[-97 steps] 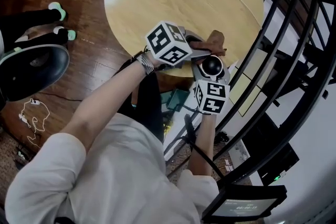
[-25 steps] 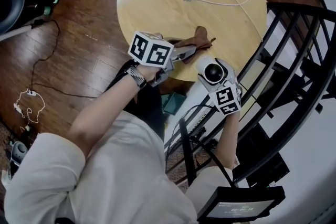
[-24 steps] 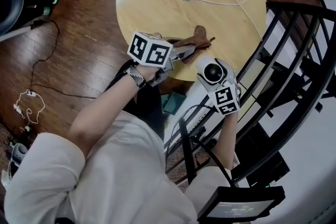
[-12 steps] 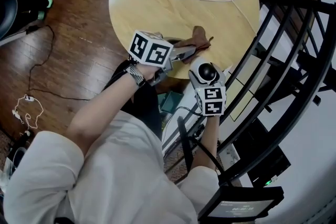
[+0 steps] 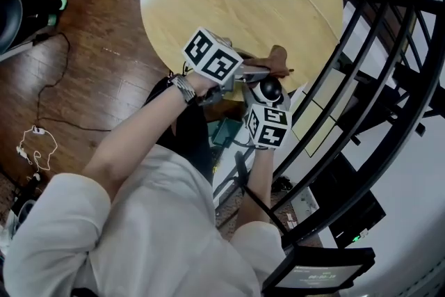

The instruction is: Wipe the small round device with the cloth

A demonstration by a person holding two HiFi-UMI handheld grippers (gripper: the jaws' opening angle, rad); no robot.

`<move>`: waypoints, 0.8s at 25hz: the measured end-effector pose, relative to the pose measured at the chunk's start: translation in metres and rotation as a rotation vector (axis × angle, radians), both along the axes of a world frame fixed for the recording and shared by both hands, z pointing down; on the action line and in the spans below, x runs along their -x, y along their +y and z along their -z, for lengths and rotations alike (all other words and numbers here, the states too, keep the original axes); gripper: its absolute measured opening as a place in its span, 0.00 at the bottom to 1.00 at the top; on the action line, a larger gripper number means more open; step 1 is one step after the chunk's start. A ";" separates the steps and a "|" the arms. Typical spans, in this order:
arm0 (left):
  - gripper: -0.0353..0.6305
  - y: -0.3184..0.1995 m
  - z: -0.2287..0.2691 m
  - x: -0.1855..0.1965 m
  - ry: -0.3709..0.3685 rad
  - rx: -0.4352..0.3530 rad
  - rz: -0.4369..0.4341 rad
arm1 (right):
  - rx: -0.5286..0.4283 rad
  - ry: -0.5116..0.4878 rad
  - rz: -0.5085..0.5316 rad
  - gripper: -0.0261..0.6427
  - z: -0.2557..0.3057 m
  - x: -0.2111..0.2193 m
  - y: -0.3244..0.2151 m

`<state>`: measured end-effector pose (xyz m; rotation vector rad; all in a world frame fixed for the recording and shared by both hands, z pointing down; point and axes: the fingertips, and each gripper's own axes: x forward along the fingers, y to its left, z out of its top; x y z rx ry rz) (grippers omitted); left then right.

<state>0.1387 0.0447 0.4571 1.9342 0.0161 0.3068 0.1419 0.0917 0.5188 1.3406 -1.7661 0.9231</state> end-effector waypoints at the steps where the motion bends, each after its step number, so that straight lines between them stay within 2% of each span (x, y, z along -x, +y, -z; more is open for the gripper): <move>1: 0.15 0.000 -0.002 -0.001 -0.012 0.002 -0.017 | -0.005 0.010 0.006 0.58 0.000 0.000 0.000; 8: 0.15 0.002 -0.023 0.001 -0.126 -0.045 -0.105 | -0.031 0.022 -0.010 0.58 0.000 -0.001 0.000; 11: 0.15 0.005 -0.037 0.008 -0.212 -0.108 -0.166 | -0.036 0.022 -0.017 0.58 0.000 -0.002 0.000; 13: 0.14 0.007 -0.041 0.010 -0.243 -0.135 -0.195 | -0.036 0.020 -0.017 0.58 0.000 -0.002 0.000; 17: 0.15 0.005 -0.047 0.012 -0.310 -0.141 -0.186 | -0.030 0.018 -0.020 0.58 0.000 -0.001 -0.001; 20: 0.15 0.004 -0.050 0.014 -0.322 -0.098 -0.145 | -0.033 0.019 -0.024 0.58 0.000 0.000 -0.002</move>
